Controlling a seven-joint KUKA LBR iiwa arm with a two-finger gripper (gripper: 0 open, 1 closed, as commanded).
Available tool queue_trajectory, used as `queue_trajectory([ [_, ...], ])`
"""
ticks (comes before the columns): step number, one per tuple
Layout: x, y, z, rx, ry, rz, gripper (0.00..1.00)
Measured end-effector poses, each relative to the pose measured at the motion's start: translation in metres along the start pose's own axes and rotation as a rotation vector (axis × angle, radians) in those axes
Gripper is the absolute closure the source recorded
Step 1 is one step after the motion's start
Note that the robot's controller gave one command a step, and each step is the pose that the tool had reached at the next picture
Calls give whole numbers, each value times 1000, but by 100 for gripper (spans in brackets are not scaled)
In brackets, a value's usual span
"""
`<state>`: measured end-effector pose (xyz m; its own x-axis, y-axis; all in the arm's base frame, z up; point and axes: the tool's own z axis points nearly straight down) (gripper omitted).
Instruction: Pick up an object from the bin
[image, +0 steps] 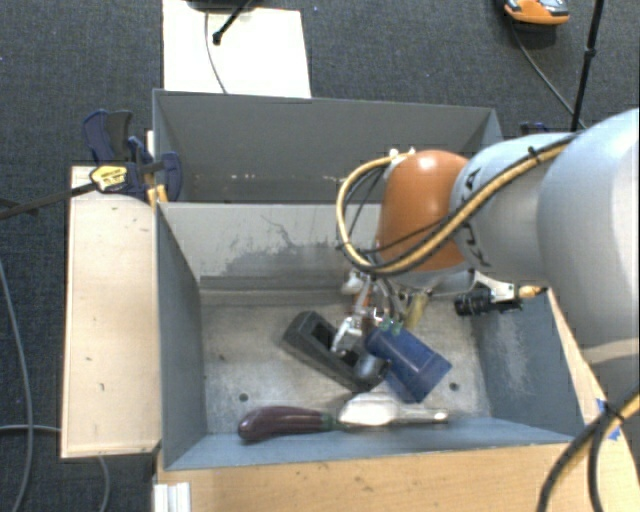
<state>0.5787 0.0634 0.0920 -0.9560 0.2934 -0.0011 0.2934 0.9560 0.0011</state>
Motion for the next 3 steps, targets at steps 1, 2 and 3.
queue_trajectory([
  [1, 2, 34, 9, 32, 44, -52, 100],
  [2, 2, 35, 9, 31, 44, -51, 100],
  [3, 3, 12, 8, -14, 16, -98, 100],
])
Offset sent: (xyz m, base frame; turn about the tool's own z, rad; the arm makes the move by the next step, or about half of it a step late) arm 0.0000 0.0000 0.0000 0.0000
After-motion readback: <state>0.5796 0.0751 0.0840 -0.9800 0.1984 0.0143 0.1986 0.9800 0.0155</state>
